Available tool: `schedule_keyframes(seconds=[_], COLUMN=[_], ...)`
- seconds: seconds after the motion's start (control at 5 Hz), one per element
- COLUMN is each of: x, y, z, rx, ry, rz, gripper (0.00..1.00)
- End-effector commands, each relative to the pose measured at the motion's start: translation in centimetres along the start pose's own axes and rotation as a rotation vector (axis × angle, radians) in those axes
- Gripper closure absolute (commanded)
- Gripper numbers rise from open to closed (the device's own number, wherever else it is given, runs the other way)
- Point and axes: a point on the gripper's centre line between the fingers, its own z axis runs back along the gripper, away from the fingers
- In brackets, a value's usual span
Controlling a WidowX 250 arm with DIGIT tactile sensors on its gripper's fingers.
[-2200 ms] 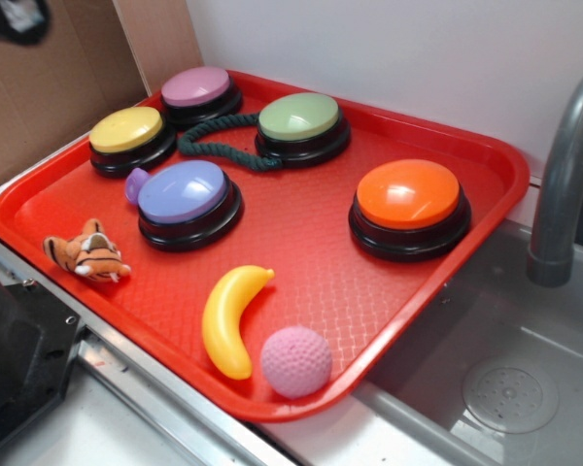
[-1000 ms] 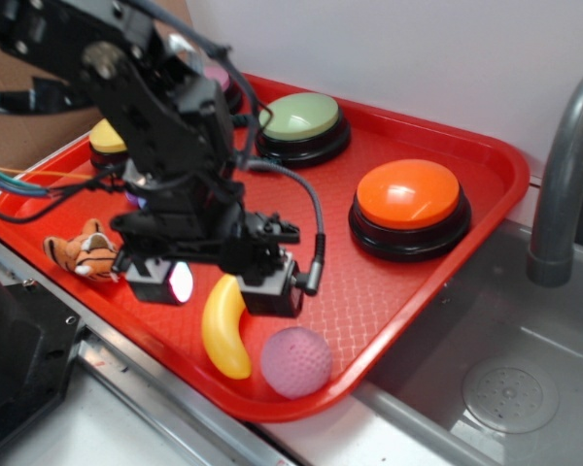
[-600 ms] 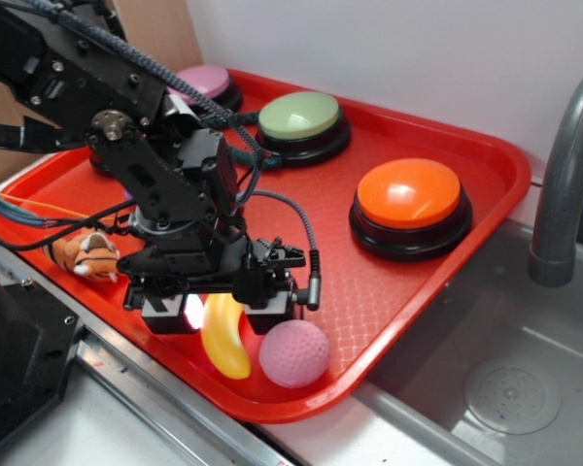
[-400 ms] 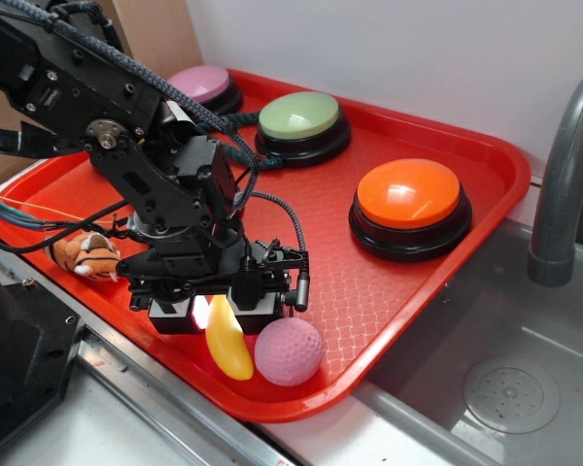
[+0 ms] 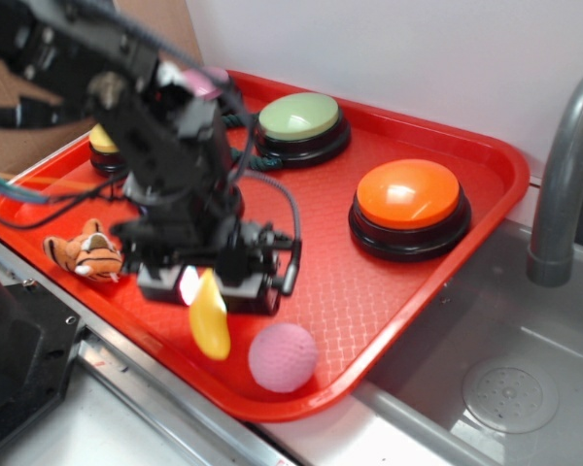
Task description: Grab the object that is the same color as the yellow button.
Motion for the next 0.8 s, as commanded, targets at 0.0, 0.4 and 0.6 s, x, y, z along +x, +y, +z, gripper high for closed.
schedule_keyframes(seconds=[0.0,0.4,0.6], x=[6.6,10.4,11.5], y=[0.9,2.6,3.4], z=[6.4,10.1,11.3], rx=[-0.039,-0.002,-0.031], ry=[0.067,0.055,0.053], rz=[-0.285,-0.423,-0.452], gripper=[1.0,1.0,1.0])
